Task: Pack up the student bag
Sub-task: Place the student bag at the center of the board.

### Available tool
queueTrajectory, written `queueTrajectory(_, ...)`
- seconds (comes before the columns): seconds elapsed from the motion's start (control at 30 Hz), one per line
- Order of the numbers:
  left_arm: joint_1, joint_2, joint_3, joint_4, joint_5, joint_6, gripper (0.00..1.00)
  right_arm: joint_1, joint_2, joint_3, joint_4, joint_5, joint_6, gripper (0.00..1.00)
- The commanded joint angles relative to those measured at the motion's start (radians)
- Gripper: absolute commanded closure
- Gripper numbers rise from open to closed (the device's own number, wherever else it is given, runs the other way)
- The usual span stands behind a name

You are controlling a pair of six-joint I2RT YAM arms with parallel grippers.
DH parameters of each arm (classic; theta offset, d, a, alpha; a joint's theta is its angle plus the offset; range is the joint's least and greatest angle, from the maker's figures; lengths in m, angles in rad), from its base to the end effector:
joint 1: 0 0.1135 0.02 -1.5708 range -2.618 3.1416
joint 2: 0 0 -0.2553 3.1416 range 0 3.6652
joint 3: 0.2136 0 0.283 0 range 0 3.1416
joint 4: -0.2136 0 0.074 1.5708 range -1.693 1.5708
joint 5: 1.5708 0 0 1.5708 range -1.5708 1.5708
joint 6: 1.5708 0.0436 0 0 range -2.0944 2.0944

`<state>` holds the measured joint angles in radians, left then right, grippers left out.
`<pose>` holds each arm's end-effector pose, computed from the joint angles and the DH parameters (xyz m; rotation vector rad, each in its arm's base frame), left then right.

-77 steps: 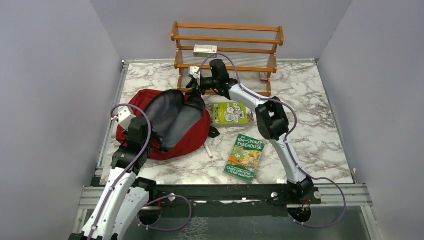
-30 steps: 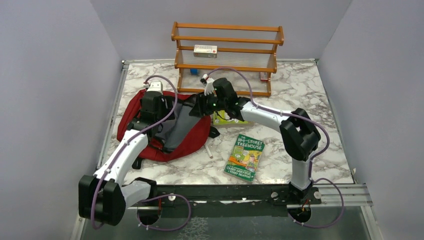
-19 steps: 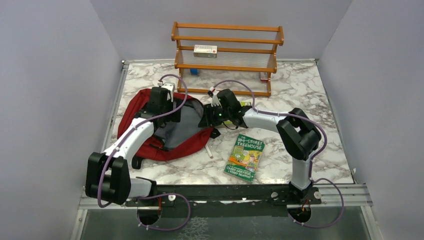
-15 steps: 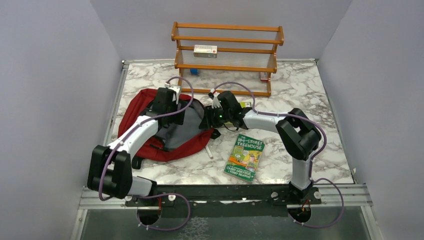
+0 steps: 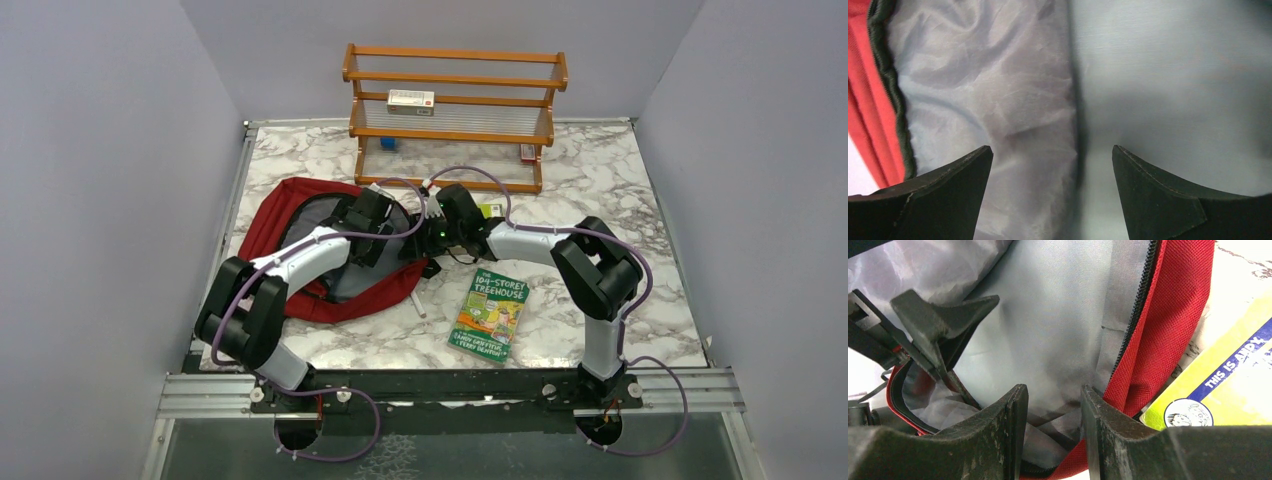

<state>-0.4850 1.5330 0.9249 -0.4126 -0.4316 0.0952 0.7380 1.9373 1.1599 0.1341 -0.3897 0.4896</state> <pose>0.3013 -0.1382 0.1630 0.5659 2.4351 0.4002 0.3160 0.3097 0.1320 -0.5275 2.3306 1.0686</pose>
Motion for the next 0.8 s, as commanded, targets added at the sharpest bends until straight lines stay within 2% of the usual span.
queueTrajectory(0.0,-0.003,0.025,0.009,-0.029,-0.145,0.005,0.12,0.001,0.01,-0.023,0.001,0.011,0.003,0.52)
queueTrajectory(0.37,-0.007,0.124,0.042,-0.038,-0.19,0.004,0.26,0.001,0.005,-0.029,0.0,0.014,0.005,0.52)
queueTrajectory(0.57,-0.01,0.131,0.063,-0.038,-0.248,0.012,0.48,0.001,-0.001,-0.037,0.001,0.024,0.007,0.52)
queueTrajectory(0.67,-0.01,0.11,0.067,-0.041,-0.275,0.002,0.69,0.001,-0.008,-0.041,0.004,0.024,0.013,0.52)
queueTrajectory(0.77,-0.01,0.067,0.069,-0.039,-0.299,-0.014,0.84,0.001,-0.023,-0.047,0.011,0.021,0.021,0.52)
